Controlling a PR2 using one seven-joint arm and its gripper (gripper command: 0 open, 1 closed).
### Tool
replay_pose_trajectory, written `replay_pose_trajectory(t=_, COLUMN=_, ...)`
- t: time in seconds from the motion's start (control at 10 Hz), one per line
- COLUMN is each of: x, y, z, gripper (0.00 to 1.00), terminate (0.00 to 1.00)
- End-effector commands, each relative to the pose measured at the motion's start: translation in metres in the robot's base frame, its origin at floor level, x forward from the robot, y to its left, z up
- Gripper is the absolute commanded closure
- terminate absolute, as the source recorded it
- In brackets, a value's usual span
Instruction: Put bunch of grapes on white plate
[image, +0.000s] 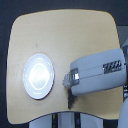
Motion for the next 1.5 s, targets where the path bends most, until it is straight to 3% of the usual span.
replay_pose_trajectory(t=0.0, x=0.000, y=0.009, z=0.004, gripper=1.00, terminate=0.00)
replay_pose_trajectory(t=0.9, x=0.008, y=-0.001, z=0.023, gripper=1.00, terminate=0.00)
replay_pose_trajectory(t=1.4, x=0.026, y=0.010, z=0.093, gripper=1.00, terminate=0.00)
